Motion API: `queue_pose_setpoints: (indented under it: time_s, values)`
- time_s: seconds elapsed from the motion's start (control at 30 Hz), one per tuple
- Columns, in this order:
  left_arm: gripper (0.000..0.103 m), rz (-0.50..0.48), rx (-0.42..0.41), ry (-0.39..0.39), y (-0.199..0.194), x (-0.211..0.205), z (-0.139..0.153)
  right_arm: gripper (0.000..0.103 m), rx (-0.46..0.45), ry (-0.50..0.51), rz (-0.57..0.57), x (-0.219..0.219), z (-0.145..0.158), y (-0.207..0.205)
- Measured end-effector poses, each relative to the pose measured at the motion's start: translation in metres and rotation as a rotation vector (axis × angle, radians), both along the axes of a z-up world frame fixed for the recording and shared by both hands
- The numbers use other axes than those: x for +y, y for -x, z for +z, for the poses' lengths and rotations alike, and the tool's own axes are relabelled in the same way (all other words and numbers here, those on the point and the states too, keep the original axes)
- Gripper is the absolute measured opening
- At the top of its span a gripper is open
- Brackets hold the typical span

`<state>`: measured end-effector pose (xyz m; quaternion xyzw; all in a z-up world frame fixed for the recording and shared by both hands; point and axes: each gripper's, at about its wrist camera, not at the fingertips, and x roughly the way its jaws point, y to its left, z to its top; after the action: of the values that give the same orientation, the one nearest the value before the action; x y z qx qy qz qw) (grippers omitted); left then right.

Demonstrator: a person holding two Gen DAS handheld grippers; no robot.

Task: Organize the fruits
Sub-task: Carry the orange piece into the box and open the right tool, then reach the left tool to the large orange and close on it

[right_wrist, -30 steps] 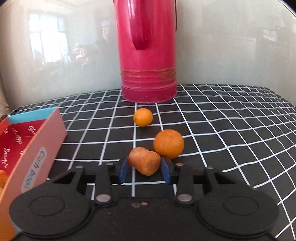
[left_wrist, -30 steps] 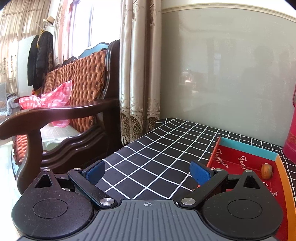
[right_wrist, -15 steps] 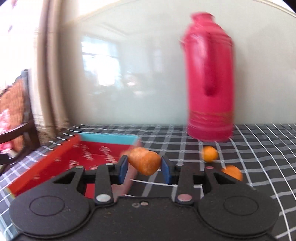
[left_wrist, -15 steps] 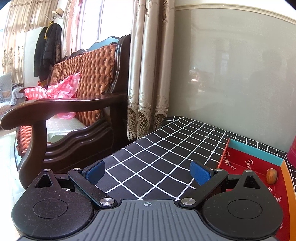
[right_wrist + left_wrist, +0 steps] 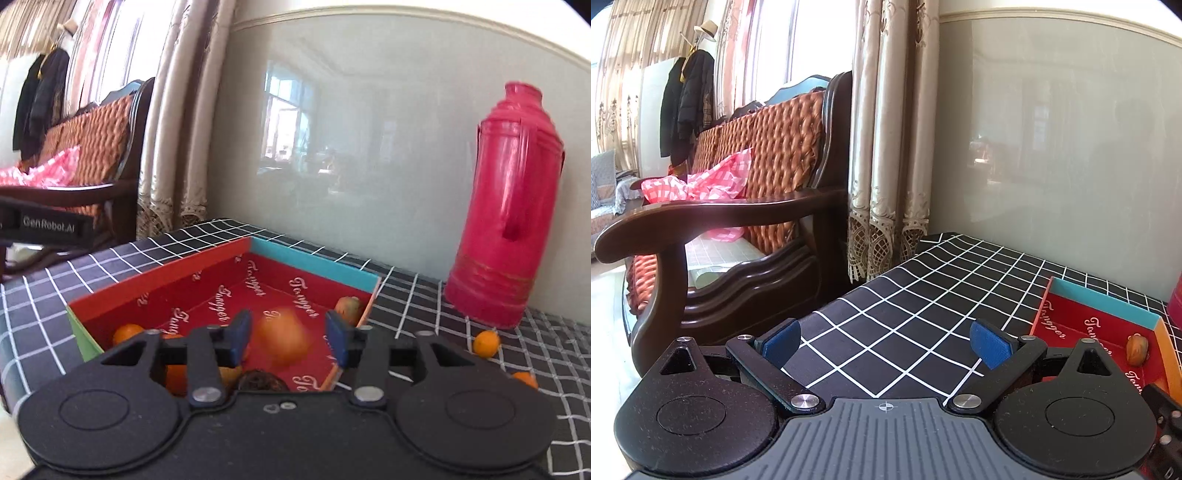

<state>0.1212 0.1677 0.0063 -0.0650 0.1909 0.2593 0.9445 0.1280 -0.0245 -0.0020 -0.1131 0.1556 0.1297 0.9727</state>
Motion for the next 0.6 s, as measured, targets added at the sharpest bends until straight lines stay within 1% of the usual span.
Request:
queue_pose_setpoints:
  time_s: [0.03,0.1,0.2,0.3,0.43,0.5,0.6]
  values:
    - [0.098,0.001,0.0,0.003,0.0,0.001,0.0,0.078,-0.027,0.004,-0.008,0.0,0.0,0.004]
    - [0.098,0.005,-0.001,0.009,0.0,0.002,0.0,0.074,-0.056,-0.006,-0.007,-0.003,0.006,0.008]
    - [0.098,0.002,-0.002,0.013,0.0,0.002,-0.001,0.075,-0.106,-0.033,-0.061,-0.015,0.012,0.01]
    - [0.098,-0.007,-0.002,0.008,-0.001,-0.002,0.0,0.076,-0.121,-0.065,-0.122,-0.03,0.017,0.009]
    - [0.098,-0.02,-0.006,0.0,-0.001,-0.009,0.001,0.084,-0.144,-0.083,-0.262,-0.053,0.022,0.009]
    - [0.098,-0.027,-0.01,-0.011,-0.002,-0.015,0.001,0.092,-0.137,-0.088,-0.343,-0.067,0.023,0.007]
    - [0.098,-0.049,-0.021,-0.033,-0.002,-0.026,0.003,0.092,-0.109,-0.093,-0.469,-0.09,0.023,0.003]
